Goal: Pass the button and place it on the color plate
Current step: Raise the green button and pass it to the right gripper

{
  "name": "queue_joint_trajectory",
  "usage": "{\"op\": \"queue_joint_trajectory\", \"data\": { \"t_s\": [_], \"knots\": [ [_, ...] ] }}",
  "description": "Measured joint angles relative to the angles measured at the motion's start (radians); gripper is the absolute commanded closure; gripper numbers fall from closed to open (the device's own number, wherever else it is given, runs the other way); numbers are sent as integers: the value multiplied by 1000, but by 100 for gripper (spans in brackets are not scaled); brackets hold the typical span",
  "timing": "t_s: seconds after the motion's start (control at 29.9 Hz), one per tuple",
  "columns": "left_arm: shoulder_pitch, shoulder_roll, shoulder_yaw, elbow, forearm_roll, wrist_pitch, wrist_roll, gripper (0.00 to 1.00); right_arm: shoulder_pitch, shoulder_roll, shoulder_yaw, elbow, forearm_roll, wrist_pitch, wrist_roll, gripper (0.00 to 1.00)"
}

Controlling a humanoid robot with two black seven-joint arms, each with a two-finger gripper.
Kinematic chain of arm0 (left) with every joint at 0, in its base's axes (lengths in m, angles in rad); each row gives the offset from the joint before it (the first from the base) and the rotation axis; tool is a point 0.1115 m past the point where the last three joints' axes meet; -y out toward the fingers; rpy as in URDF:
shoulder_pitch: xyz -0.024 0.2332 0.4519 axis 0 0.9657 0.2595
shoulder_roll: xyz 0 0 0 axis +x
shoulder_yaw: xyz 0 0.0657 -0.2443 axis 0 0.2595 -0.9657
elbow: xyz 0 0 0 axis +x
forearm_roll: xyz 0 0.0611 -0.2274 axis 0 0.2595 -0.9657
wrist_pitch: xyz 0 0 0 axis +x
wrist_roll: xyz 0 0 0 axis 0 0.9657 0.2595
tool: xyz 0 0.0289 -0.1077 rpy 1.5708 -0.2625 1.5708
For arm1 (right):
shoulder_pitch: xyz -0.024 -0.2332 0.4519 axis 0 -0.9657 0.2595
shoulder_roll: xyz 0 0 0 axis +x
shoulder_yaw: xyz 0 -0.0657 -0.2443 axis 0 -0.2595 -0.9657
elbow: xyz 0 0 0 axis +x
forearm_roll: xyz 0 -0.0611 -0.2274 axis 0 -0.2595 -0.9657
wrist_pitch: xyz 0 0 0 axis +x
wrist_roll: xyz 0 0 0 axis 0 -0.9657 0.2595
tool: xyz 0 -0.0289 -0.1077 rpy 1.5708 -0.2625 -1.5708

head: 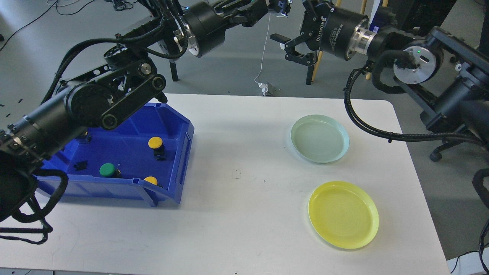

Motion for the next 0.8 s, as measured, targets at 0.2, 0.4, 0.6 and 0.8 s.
{"op": "queue_joint_trajectory", "data": {
  "t_s": [0.2, 0.4, 0.6, 0.8],
  "knots": [
    [-3, -6, -3, -4, -1, 3, 0, 76, -3, 2, 0, -7, -6, -8, 23, 24],
    [-2, -8, -3, -12, -2, 3, 0, 76, -2, 2, 1, -6, -7, -17, 32, 35],
    [-2, -10, -2, -13, -3, 3, 0, 76, 2, 2, 4, -3, -8, -15, 23, 54],
    [3, -12, -2, -15, -4, 1, 6, 76, 12, 3, 5, -8, -8, -12, 16, 66]
  ]
}}
